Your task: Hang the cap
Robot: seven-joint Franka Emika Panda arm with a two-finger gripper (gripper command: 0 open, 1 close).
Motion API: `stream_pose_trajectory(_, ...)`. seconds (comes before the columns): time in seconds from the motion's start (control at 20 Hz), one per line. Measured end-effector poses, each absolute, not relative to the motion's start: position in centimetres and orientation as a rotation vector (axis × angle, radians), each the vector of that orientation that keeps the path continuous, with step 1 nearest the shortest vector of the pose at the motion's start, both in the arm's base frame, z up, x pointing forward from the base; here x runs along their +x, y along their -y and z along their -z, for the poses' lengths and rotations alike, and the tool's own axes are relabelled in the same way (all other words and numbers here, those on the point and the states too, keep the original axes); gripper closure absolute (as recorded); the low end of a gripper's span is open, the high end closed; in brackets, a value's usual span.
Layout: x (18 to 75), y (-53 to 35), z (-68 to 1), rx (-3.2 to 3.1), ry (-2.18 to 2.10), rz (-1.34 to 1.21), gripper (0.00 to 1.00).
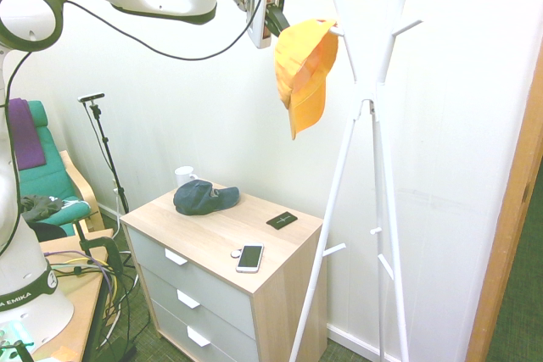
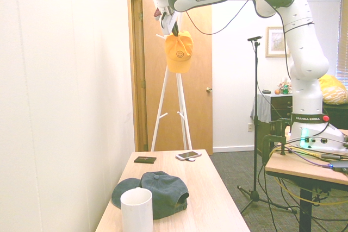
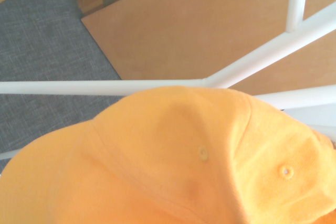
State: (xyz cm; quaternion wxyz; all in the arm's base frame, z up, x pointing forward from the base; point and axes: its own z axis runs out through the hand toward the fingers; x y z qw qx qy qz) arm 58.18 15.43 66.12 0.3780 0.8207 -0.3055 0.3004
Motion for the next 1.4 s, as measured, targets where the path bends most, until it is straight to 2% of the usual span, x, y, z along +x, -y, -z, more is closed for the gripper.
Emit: stream_pose_trajectory(1.4, 58.3, -13.6, -65.4, 2.102, 0.787, -0.764, 0.00)
